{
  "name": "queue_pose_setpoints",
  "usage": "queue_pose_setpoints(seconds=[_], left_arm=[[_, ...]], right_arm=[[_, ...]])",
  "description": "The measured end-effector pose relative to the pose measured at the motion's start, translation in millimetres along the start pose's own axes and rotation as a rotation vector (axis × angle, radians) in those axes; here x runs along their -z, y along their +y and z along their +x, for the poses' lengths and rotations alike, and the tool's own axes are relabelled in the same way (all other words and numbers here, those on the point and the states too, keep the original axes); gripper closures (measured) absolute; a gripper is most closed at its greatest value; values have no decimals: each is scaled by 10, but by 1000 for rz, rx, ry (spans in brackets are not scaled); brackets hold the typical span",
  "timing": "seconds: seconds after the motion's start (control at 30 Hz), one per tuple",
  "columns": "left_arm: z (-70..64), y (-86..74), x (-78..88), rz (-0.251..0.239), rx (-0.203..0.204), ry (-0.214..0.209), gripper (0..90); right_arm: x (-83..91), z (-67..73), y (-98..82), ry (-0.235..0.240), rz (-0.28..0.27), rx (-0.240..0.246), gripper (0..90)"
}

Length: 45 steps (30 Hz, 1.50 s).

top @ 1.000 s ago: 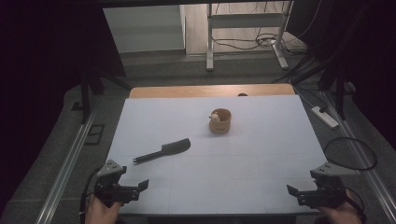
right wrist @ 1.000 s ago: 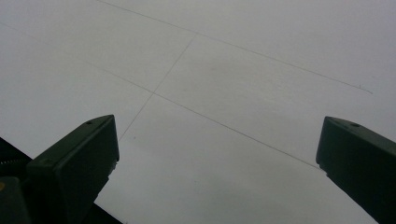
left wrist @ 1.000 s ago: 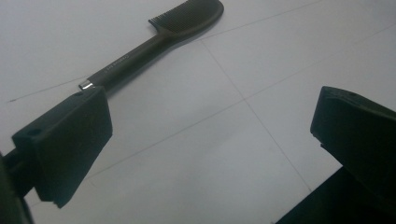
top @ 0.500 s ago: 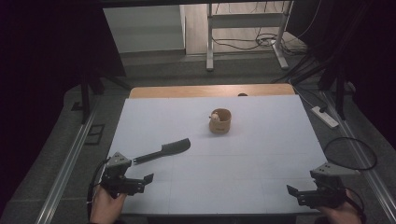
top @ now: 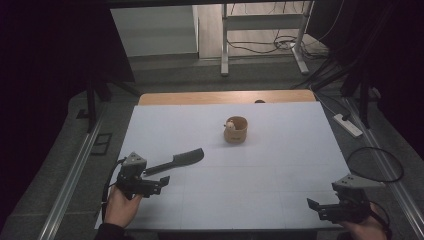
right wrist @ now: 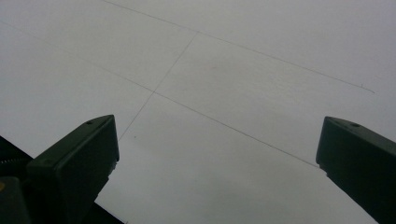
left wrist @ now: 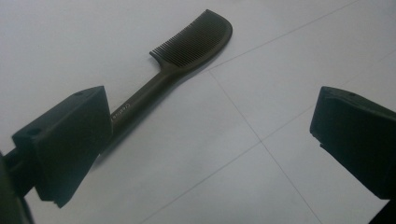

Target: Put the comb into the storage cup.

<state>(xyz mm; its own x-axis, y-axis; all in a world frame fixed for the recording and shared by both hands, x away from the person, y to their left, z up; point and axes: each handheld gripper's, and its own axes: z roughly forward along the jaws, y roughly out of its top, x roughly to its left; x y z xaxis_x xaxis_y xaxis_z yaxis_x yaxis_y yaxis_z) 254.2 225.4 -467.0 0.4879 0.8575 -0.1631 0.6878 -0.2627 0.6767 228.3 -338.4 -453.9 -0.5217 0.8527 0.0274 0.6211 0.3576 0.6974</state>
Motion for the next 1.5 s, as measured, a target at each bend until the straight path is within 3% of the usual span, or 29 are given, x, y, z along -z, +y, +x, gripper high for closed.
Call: queue_pose_setpoints(seconds=[0.33,0.67,1.17,1.5], left_arm=[[24,148,-121,22,-13,11,0],[81,333,-272,45,-32,-14,0],[251,514,-445,69,-11,-20,0],[387,615,-581,91,10,3,0]], right_arm=[[-2,2,2,0,5,2,0],[-5,-1,1,3,7,5,0],[-11,1,3,4,11,5,0],[-13,-2,4,5,15,5,0]])
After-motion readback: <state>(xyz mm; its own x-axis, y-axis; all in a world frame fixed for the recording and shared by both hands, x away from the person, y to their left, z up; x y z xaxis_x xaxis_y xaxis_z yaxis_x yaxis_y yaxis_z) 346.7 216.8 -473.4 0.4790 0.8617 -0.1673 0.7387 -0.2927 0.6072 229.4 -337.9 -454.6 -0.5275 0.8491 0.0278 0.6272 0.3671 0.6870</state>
